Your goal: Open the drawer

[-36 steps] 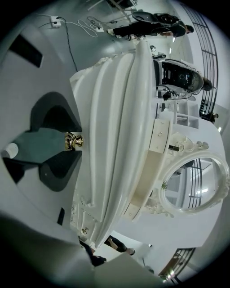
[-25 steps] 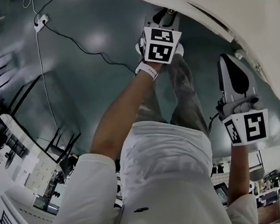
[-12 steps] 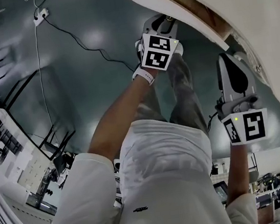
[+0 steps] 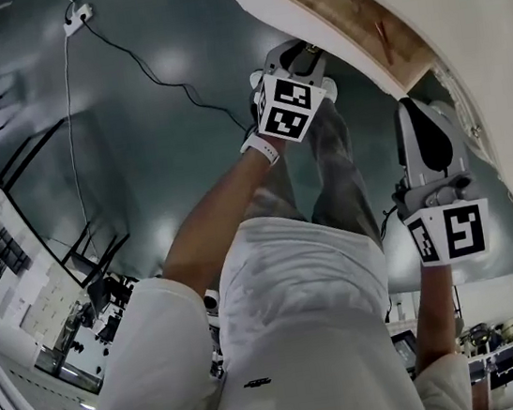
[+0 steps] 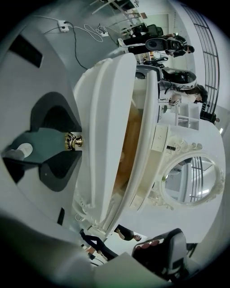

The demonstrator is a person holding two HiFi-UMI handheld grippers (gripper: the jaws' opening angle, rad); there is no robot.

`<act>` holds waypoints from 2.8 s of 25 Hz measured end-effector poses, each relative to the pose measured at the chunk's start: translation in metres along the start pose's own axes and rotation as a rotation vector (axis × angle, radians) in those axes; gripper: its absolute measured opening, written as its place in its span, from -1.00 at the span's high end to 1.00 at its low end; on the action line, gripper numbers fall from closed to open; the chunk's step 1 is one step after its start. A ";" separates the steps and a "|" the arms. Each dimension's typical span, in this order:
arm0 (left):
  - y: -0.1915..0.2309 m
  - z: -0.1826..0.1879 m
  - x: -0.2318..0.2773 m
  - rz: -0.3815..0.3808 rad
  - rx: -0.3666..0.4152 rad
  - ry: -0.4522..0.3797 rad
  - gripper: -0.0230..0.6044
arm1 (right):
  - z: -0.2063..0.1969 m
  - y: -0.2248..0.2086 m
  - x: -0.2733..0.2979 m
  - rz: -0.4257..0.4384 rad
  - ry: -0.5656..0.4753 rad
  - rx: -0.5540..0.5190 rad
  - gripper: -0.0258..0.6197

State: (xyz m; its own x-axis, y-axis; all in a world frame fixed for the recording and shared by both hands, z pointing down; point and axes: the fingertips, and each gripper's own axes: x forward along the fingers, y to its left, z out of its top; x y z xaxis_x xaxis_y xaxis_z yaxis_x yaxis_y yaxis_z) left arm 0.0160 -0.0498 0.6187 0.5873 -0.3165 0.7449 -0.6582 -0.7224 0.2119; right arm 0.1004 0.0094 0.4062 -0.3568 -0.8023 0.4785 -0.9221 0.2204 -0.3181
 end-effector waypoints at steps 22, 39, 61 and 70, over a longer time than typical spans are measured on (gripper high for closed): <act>0.007 -0.046 -0.040 -0.014 -0.001 0.015 0.51 | -0.002 0.046 0.018 0.074 0.035 -0.043 0.89; 0.004 -0.062 -0.050 -0.017 -0.016 0.029 0.48 | 0.006 0.054 0.024 0.122 0.032 -0.063 0.89; 0.003 -0.016 -0.124 0.042 -0.012 -0.056 0.67 | 0.042 0.057 0.014 0.149 -0.024 -0.072 0.89; 0.006 0.023 -0.163 0.089 -0.083 -0.112 0.88 | 0.062 0.066 0.006 0.170 -0.071 -0.053 0.89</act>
State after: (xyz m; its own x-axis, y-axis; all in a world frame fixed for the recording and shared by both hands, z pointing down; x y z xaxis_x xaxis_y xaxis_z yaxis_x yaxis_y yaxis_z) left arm -0.0724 -0.0171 0.4840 0.5707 -0.4468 0.6890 -0.7440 -0.6365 0.2035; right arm 0.0468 -0.0159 0.3375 -0.4983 -0.7877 0.3622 -0.8568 0.3836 -0.3445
